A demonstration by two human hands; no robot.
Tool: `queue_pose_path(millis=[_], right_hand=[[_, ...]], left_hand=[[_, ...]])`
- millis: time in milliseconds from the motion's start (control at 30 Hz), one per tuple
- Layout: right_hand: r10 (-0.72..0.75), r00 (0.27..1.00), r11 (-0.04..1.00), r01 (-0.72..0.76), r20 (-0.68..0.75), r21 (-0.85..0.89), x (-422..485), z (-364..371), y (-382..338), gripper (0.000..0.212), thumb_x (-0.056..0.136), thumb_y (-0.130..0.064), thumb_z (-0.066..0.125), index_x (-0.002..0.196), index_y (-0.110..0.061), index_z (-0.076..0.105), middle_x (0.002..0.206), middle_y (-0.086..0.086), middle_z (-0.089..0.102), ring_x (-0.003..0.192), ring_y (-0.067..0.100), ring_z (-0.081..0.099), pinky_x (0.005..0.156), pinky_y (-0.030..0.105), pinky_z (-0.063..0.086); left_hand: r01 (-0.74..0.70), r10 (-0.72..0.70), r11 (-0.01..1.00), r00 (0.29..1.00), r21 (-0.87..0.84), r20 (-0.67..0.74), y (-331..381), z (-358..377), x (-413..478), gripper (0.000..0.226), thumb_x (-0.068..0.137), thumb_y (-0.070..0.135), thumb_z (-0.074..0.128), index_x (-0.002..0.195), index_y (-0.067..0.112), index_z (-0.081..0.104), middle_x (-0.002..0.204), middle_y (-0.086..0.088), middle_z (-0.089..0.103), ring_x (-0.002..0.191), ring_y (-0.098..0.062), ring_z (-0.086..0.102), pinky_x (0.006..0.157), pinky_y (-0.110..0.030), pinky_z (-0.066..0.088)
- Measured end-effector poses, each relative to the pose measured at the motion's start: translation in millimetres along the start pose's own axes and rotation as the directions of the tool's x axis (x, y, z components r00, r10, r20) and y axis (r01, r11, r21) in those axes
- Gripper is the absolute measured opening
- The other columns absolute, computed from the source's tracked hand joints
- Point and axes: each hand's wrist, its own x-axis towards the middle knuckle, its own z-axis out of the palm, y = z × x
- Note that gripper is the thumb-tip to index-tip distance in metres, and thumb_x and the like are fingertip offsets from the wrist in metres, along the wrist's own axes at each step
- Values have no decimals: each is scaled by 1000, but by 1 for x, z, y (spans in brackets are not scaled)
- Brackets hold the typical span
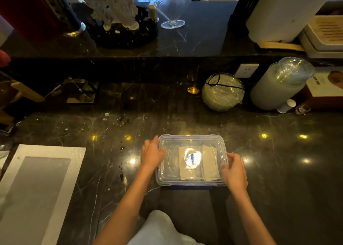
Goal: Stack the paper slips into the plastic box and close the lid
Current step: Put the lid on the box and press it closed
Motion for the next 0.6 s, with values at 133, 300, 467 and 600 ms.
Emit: queue_pose_path(millis=[133, 300, 467, 600], right_hand=[[-51, 998, 996, 54, -34, 72, -8, 1, 6, 54, 93, -28, 60, 143, -24, 42, 144, 8, 50, 131, 31, 49, 105, 53, 44], [261, 917, 752, -389, 301, 532, -61, 18, 22, 103, 81, -36, 77, 154, -37, 5, 158, 10, 31, 140, 35, 40, 106, 51, 42], [281, 858, 628, -503, 429, 594, -74, 40, 23, 93, 83, -34, 75, 154, -32, 15, 115, 7, 65, 119, 39, 59, 102, 56, 48], [296, 897, 621, -442, 328, 648, -37, 31, 1, 88, 87, -35, 71, 155, -20, 18, 133, 8, 58, 123, 32, 57, 105, 52, 44]], left_hand=[[-249, 229, 956, 964, 158, 131, 23, -11, 22, 94, 85, 10, 65, 158, 33, 11, 163, -2, 17, 151, -26, 13, 122, -48, 12], [-405, 304, 879, 883, 252, 357, 53, -3, 46, 63, 98, 42, 53, 155, 25, 31, 158, -6, 35, 147, -27, 28, 120, -47, 24], [-304, 170, 882, 917, 359, 360, 42, -4, 51, 68, 96, 50, 53, 156, 30, 27, 161, -6, 33, 147, -30, 32, 118, -52, 31], [-63, 26, 993, 943, 101, 332, 5, -9, 20, 77, 92, 46, 64, 154, 17, 31, 154, -14, 42, 132, -28, 49, 107, -40, 44]])
